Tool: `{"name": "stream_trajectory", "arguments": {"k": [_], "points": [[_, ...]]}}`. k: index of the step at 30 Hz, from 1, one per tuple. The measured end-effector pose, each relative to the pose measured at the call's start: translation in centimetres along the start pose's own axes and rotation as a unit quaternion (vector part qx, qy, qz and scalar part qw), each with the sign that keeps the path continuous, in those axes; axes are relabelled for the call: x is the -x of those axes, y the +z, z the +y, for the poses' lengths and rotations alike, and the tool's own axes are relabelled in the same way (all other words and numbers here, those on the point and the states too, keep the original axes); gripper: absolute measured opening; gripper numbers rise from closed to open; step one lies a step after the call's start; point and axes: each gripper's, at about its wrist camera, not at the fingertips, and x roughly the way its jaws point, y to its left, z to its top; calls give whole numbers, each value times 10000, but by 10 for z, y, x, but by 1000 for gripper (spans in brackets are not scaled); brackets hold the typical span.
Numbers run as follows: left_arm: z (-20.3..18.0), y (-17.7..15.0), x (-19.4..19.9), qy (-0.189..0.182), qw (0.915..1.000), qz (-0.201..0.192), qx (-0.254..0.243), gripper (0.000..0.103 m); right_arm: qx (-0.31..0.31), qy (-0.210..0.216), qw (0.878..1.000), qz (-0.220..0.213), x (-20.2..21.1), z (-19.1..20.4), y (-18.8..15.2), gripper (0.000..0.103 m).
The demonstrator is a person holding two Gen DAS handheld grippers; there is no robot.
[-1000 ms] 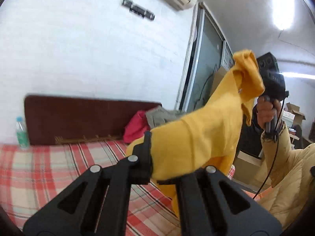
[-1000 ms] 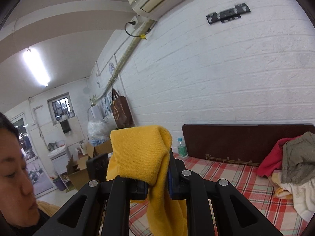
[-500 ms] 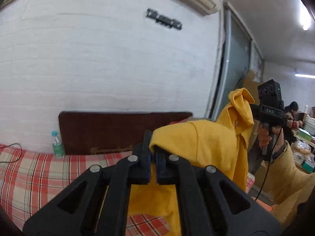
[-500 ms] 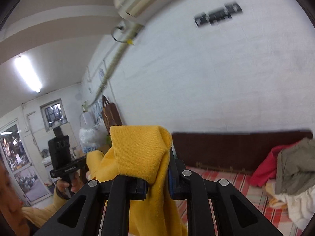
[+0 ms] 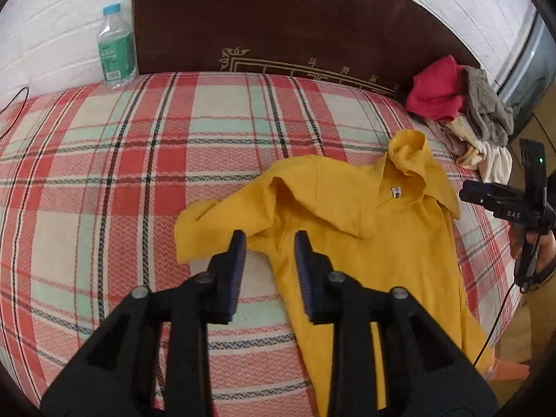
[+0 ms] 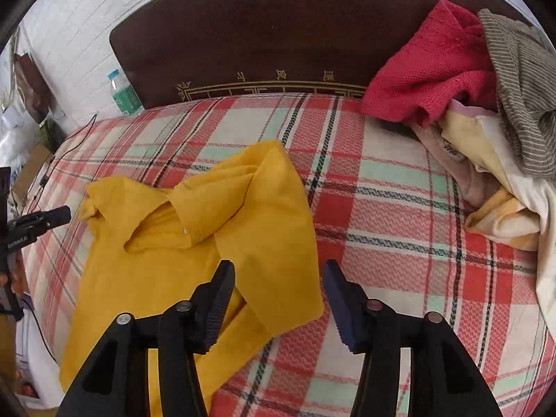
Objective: Fold clothes
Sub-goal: 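Lay the yellow shirt on the bed and open the right gripper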
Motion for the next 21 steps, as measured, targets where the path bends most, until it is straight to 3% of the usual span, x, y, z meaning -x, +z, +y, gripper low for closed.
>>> {"name": "stream_trajectory", "arguments": {"k": [1,4,6,8,10,12,13,15,17,21], "points": [[-13,-1,6,40,9991,-128,-409,68,136,-42,9999,-62,5,1,-4,75],[-48,-7,8,270,9873,-254,-1547,71,759,-286,9964,-235,8,15,-8,79],[-57,-6,-8,7,9866,119,-1626,71,1179,-413,9919,-234,0,27,-10,79],[-58,-1,-30,-309,9889,491,-1371,71,1545,-640,9857,-196,-15,39,-10,79],[-52,8,-52,-466,9913,653,-1043,71,1744,-837,9811,-87,-32,44,-5,73],[-44,16,-72,-675,9925,821,-596,70,1601,-707,9845,122,-45,38,2,64],[-39,21,-82,-755,9927,867,-376,66,1475,-587,9870,239,-50,34,5,51],[-31,32,-92,-914,9923,836,-27,33,1253,-251,9914,287,-48,26,12,33],[-13,46,-98,-1205,9882,746,586,20,1009,19,9947,188,-36,16,20,5],[15,77,-94,-1236,9843,315,1223,20,334,4,9993,-164,-7,-24,42,3]]}}
